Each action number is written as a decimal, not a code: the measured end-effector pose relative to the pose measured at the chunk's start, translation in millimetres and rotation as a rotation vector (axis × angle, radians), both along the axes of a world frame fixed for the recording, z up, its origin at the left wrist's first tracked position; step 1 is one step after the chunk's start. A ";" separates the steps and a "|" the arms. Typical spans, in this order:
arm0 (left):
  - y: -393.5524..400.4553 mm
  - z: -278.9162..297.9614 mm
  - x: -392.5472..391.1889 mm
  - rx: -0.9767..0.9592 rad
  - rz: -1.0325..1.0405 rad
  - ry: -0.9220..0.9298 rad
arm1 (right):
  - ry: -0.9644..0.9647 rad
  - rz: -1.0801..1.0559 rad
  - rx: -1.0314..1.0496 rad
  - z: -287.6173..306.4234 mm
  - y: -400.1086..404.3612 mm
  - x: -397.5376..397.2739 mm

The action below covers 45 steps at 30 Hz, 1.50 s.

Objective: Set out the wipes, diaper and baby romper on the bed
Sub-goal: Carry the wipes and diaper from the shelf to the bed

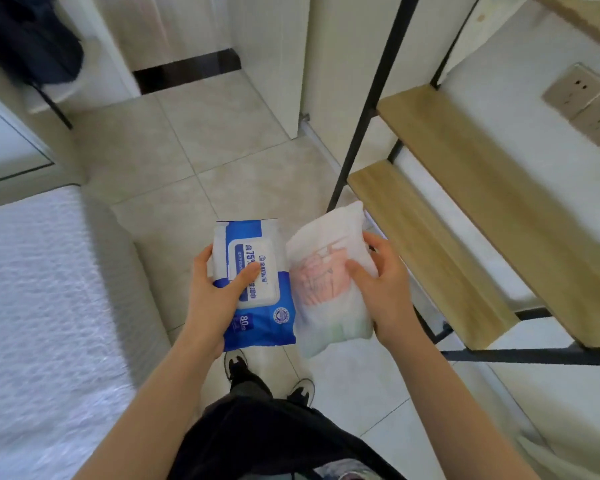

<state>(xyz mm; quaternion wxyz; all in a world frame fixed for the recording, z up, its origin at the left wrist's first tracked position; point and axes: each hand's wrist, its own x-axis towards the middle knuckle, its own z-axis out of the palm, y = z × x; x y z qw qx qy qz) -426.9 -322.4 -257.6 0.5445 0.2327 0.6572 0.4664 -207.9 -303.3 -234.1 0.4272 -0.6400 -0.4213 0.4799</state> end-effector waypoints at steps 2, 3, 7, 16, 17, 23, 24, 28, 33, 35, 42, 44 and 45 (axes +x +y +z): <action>0.6 -7.0 -23.7 -0.024 0.087 -0.026 | 0.017 0.048 -0.033 -6.9 14.6 -24.3; 1.6 -10.5 -35.9 -0.035 0.127 -0.036 | 0.021 0.070 -0.052 -9.8 22.3 -37.1; 10.8 -23.8 -87.1 -0.066 0.249 -0.042 | 0.037 0.155 -0.104 -21.2 55.1 -91.8; 53.0 -32.2 -193.1 -0.063 0.424 -0.069 | 0.088 0.255 -0.171 -41.4 124.7 -197.7; 58.3 -32.5 -201.0 -0.064 0.439 -0.078 | 0.105 0.251 -0.185 -43.5 132.8 -205.8; 100.1 -42.0 -231.4 -0.084 0.514 -0.092 | 0.155 0.263 -0.248 -57.8 192.7 -248.7; 109.7 -44.8 -235.0 -0.091 0.527 -0.096 | 0.145 0.279 -0.249 -59.9 205.4 -255.0; 156.1 -55.6 -249.9 -0.110 0.616 -0.120 | 0.144 0.339 -0.264 -68.4 263.0 -275.7; 224.8 -56.9 -268.0 -0.083 0.762 -0.140 | 0.177 0.399 -0.322 -68.8 344.6 -298.1; 249.6 -56.3 -275.0 -0.070 0.813 -0.150 | 0.166 0.455 -0.327 -67.6 376.0 -309.9; 312.9 -62.8 -310.2 -0.073 1.017 -0.170 | 0.149 0.656 -0.365 -70.0 467.9 -378.7; 326.4 -66.5 -327.2 -0.081 1.061 -0.183 | 0.133 0.706 -0.369 -72.8 487.8 -403.6; 332.8 -68.2 -337.1 -0.086 1.080 -0.188 | 0.127 0.724 -0.372 -74.3 497.3 -416.9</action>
